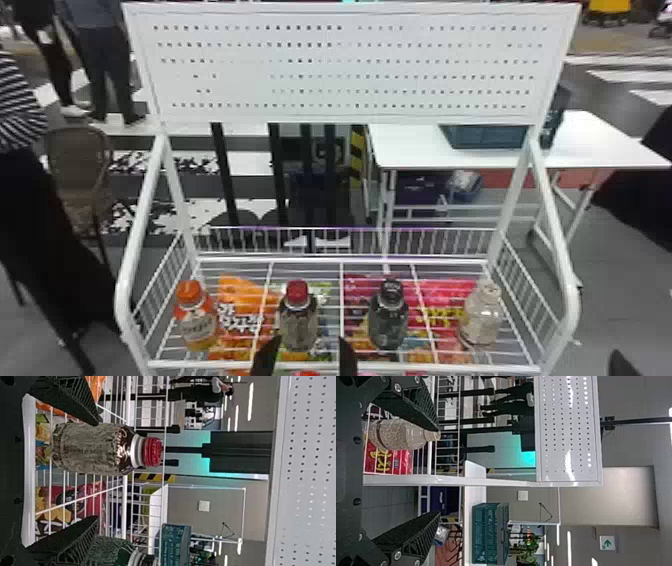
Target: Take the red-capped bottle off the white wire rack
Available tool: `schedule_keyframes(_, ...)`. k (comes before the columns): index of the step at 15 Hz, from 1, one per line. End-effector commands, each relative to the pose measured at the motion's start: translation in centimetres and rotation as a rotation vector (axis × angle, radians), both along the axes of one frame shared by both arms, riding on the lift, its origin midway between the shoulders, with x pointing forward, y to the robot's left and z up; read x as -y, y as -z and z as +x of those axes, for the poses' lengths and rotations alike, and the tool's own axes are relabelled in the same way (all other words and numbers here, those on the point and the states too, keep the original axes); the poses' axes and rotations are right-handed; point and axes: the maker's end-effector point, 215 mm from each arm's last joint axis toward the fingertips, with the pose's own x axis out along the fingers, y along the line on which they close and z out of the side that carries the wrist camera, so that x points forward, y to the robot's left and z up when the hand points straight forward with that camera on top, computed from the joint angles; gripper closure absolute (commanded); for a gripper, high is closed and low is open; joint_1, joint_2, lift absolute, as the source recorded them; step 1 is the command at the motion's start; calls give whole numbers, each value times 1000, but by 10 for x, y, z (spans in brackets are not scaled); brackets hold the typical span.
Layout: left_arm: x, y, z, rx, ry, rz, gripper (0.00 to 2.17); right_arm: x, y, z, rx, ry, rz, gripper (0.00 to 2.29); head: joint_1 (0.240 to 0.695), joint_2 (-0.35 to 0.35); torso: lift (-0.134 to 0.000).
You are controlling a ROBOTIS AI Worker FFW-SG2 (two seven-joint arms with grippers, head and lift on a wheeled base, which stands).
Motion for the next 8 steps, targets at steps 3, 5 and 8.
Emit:
schedule_keyframes(3,-9,20,25,-18,-6,48,39,6,-3,-4,7,7,-9,147,499,0,0)
schedule_keyframes(5,-16,21,36,-3,-19,56,39,6,-6,-4,11,6,-11,147,499,0,0)
schedule_keyframes(8,-24,16,53,29,-34,45,39,5,-6,-5,10,3,-15,147,499,0,0)
